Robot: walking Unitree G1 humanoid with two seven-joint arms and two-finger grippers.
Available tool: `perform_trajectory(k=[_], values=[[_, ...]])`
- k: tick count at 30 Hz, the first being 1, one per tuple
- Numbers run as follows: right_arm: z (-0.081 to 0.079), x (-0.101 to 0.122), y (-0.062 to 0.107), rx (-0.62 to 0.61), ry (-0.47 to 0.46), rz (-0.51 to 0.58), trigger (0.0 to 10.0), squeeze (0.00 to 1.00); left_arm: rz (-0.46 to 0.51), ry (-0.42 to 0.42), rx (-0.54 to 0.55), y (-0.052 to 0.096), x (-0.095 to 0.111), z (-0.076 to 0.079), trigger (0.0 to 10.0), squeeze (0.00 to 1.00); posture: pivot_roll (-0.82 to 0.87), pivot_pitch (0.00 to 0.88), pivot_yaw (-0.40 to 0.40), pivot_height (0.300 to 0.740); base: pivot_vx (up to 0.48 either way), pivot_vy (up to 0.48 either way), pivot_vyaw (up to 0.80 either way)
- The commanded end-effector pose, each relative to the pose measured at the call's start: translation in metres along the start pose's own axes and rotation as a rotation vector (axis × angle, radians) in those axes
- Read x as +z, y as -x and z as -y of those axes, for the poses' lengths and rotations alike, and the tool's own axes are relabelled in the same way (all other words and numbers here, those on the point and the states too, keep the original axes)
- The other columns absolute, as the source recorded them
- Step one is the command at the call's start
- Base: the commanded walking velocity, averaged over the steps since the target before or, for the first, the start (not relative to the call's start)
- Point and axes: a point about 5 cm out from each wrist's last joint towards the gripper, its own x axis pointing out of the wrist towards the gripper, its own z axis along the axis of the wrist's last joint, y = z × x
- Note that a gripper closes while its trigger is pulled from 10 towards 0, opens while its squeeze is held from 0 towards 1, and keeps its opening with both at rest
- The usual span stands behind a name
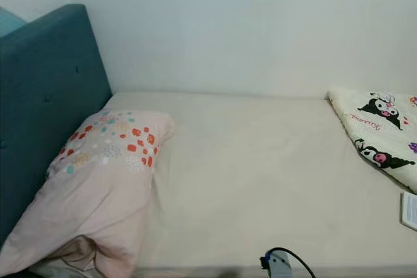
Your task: Clean up the room
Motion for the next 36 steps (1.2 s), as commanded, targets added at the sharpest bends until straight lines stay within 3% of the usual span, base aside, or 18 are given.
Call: perform_trajectory(k=[1, 13, 32, 36], values=[[0.001, 0.003, -0.001, -0.033, 0.012, -0.002, 10.0, 0.00, -0.005, -0.022, 0.002, 0.000, -0.002, 0.002, 10.0, 0.00, 0.05, 0.000, -0.089, 0.740, 0.000, 0.000, 0.00], [-0.014, 0.000, -0.003, -0.063, 0.006, -0.027, 10.0, 0.00, -0.049, -0.124, -0.040, 0.001, -0.012, 0.012, 10.0, 0.00, 0.05, 0.000, -0.091, 0.740, 0.000, 0.000, 0.00], [-0.023, -0.016, -0.003, -0.084, -0.029, -0.063, 10.0, 0.00, -0.088, -0.127, -0.041, 0.002, -0.021, 0.017, 10.0, 0.00, 0.04, 0.000, -0.082, 0.740, 0.000, 0.000, 0.00], [-0.021, -0.013, -0.003, -0.091, -0.033, -0.058, 10.0, 0.00, -0.090, -0.128, -0.036, 0.002, -0.022, 0.011, 10.0, 0.00, 0.04, 0.000, -0.082, 0.740, 0.000, 0.000, 0.00]])
